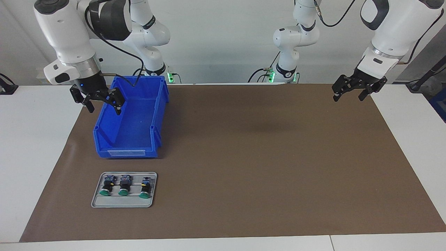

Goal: Place and press button with both arms

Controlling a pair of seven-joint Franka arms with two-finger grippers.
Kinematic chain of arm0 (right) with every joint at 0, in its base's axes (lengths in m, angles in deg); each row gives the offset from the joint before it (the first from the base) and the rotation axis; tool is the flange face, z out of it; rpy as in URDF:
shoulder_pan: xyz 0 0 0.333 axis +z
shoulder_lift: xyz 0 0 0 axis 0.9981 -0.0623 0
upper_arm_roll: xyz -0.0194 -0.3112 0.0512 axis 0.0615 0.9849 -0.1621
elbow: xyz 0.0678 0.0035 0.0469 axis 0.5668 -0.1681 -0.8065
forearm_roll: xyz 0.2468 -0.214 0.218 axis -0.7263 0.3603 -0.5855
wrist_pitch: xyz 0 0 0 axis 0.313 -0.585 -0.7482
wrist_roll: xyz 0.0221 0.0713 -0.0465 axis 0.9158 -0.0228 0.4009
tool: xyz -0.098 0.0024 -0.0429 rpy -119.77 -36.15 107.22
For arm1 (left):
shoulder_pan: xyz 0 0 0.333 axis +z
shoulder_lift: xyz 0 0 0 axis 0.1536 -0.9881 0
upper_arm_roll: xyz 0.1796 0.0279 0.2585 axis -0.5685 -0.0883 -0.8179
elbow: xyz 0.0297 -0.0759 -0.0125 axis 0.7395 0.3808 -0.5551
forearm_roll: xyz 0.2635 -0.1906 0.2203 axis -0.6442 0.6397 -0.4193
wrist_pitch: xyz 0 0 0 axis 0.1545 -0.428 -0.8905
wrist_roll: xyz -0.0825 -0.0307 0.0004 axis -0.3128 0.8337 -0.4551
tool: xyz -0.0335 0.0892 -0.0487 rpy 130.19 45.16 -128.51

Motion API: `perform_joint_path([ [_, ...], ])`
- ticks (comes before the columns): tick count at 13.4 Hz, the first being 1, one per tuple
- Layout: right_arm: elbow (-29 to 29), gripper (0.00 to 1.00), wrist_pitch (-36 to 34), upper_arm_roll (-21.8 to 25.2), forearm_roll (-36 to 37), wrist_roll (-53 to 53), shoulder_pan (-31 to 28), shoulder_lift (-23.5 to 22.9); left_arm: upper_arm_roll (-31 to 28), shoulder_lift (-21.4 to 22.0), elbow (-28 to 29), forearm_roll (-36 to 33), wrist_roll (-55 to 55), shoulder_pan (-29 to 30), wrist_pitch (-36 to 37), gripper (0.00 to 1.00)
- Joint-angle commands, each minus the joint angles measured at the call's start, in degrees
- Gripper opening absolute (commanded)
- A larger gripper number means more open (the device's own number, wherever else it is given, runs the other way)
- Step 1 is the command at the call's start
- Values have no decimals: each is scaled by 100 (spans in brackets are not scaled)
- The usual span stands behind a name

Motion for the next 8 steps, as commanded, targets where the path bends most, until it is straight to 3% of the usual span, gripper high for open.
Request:
perform_joint_path([
  [1, 177, 100, 881, -48, -109, 116, -170, -805, 19, 184, 222, -26, 44, 54, -54, 100],
  [4, 415, 100, 2093, -57, -100, 134, -276, -1939, 10, 184, 222, -26, 44, 54, -54, 100],
  [8, 354, 100, 2885, -66, -118, 212, -258, -2705, 19, 184, 222, -26, 44, 46, -46, 100],
])
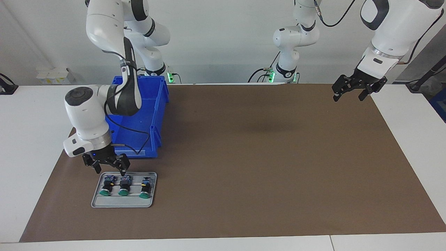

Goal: Place and press button with both arms

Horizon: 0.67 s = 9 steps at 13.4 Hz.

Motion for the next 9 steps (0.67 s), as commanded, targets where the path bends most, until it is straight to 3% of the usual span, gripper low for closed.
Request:
perform_joint_path([
  [1, 118, 100, 392, -60, -126, 361, -45, -403, 18, 184, 222, -26, 45, 54, -54, 100],
  [7, 91, 96, 561, -156, -188, 476, -1, -615, 18, 184, 222, -26, 45, 54, -54, 100],
  [9, 91, 88, 561, -156, -188, 520, -1, -615, 18, 184, 222, -26, 45, 54, -46, 100],
])
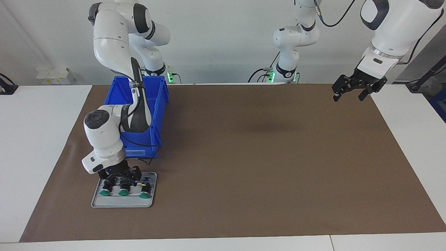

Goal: Place and press button with both arms

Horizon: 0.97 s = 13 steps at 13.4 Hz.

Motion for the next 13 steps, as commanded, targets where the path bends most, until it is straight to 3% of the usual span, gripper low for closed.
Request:
perform_joint_path([
  [1, 73, 78, 68, -52, -149, 425, -75, -96, 18, 184, 222, -17, 45, 54, -46, 100],
  [3, 3, 65, 208, -52, -157, 602, -128, -123, 10, 184, 222, -26, 45, 54, -54, 100],
  [6, -138, 60, 323, -70, -219, 568, -101, -114, 18, 184, 222, -26, 45, 54, -54, 100],
  [8, -156, 43, 332, -70, -333, 620, -128, -131, 18, 184, 222, -26, 45, 54, -54, 100],
  [9, -164, 17, 358, -70, -333, 620, -128, -131, 18, 184, 222, -26, 45, 54, -54, 100],
  [10, -156, 0, 367, -70, -333, 612, -93, -131, 18, 184, 222, -26, 45, 54, -46, 100],
  [13, 107, 0, 227, -70, -342, 525, -93, -131, 18, 184, 222, -26, 45, 54, -54, 100],
])
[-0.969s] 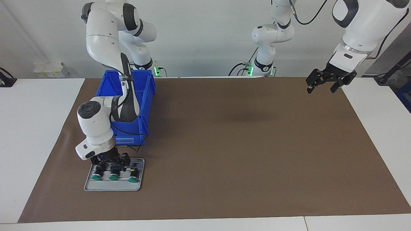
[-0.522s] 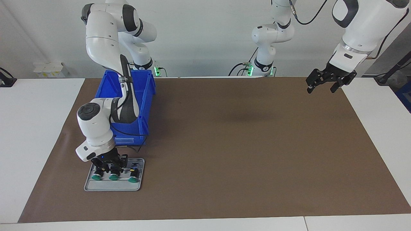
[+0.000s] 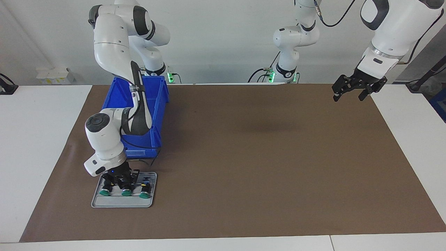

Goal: Place and press button with both arms

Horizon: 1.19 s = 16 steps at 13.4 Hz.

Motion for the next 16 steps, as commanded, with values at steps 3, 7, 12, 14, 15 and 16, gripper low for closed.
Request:
perform_joint_path([
  [3, 986, 0, -922, -40, -178, -910, 11, 40, 10, 184, 222, -26, 45, 54, -46, 100],
  [7, 1639, 0, -1830, 12, -82, -3900, 325, 232, 19, 184, 222, -26, 45, 54, -54, 100],
  [12, 1622, 0, -2051, 3, 163, -8551, 1292, 444, 19, 184, 222, -26, 18, 46, -46, 100],
  [14, 1569, 0, -2208, -5, 392, -9907, 1854, 505, 19, 193, 222, -26, 35, -42, -54, 100],
  [15, 1569, 0, -2296, -5, 506, -10436, 2109, 506, 27, 193, 231, -26, 36, -42, -63, 100],
  [16, 1561, 0, -2375, -23, 655, -11024, 2346, 506, 28, 193, 231, -26, 62, -34, -20, 100],
])
